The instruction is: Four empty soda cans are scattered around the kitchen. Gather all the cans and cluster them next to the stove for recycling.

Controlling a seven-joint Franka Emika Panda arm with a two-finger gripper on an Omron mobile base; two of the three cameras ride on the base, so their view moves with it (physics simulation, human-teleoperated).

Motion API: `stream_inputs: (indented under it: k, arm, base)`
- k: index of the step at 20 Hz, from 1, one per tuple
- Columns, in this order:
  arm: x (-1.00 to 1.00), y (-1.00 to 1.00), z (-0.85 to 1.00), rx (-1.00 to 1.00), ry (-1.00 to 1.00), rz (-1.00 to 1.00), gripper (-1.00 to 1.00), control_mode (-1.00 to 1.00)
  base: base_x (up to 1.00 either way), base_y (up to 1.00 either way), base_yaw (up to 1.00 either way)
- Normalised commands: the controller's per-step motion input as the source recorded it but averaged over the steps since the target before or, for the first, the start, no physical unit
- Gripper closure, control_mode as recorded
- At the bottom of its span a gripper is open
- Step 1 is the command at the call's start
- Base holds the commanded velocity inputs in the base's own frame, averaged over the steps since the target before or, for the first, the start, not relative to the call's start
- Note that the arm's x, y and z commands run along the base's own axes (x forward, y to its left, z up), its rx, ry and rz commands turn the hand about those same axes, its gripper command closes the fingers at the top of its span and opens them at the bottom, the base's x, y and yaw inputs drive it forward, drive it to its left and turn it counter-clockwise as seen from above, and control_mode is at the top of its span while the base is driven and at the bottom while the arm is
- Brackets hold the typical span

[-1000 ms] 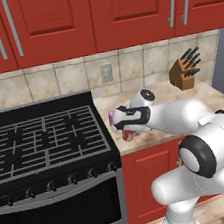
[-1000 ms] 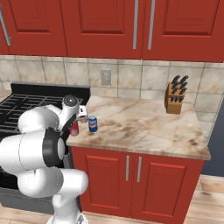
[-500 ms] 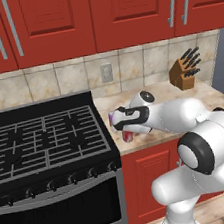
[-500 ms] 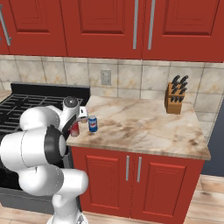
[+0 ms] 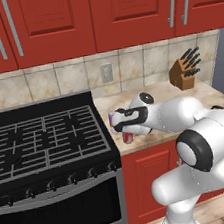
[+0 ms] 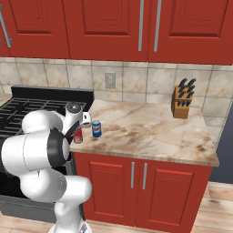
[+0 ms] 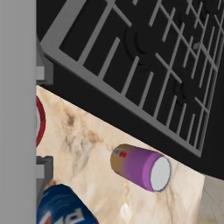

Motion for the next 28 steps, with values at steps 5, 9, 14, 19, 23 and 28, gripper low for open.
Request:
stream_inputs:
  k: [5,9,14,19,23,28]
  arm:
    - [0.00,0.00,-0.01,0.00,0.00,0.00,1.00,-1.00]
    - [0.00,0.00,-0.05,0.00,0.00,0.00,1.00,-1.00]
    - [0.07,0.00,-0.05,0.00,0.00,0.00,1.00,-1.00]
    - [0.18,0.00,-0.06,0.00,0.00,-0.01,1.00,-1.00]
    - [0.15,0.00,-0.06,0.00,0.00,-0.01,1.00,-1.00]
    - [0.00,0.00,-0.02,0.00,0.00,0.00,1.00,-1.00]
  base:
    - [0.00,0.00,0.00]
    - [0.00,0.00,0.00]
    - [0.00,0.00,0.00]
    - [0.00,0.00,0.00]
    - [0.00,0.00,0.00]
    - [0.00,0.00,0.00]
